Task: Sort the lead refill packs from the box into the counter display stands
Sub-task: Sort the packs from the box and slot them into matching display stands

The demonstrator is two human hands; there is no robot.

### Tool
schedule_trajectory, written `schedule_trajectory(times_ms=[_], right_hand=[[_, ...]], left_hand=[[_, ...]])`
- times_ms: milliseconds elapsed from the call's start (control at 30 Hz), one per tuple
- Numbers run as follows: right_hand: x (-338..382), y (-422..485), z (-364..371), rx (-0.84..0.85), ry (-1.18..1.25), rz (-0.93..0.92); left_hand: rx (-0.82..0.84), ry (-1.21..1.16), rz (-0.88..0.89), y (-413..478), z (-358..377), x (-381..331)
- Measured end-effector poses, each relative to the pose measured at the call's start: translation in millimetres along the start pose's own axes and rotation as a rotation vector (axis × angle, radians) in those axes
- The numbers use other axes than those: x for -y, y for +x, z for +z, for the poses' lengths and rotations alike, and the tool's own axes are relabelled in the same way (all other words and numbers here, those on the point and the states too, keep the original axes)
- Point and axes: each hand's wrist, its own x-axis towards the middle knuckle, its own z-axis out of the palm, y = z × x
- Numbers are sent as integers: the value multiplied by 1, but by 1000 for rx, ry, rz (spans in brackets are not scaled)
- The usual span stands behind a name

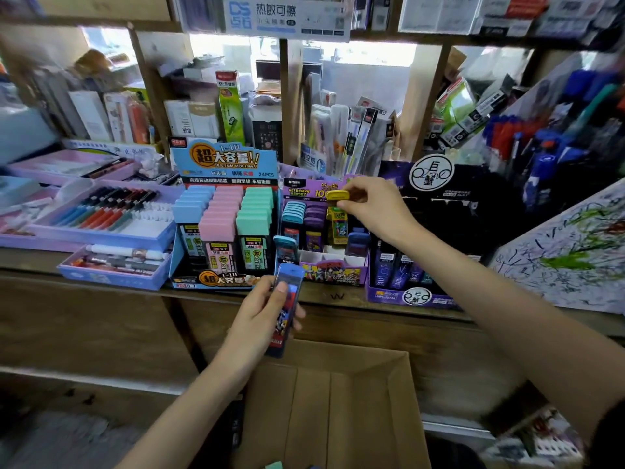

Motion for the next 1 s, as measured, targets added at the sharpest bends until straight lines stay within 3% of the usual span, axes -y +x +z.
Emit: schedule_trajectory(times_ms=[267,533,667,767,867,1000], right_hand=[[-2,10,4,15,3,63],[-8,13,13,92,-390,42],[3,5,7,147,-433,-1],[18,-17,-4,140,-183,-84],[32,-54,-6,367,164,-26],[23,-90,6,371,292,37]], left_hand=[[-1,1,-7,1,-2,3],[-12,-7,18,3,1,5],[-3,-35,31,3,5,4],[1,-66,38,4,8,5],[34,-72,55,7,14,8],[96,-86,63,13,24,15]])
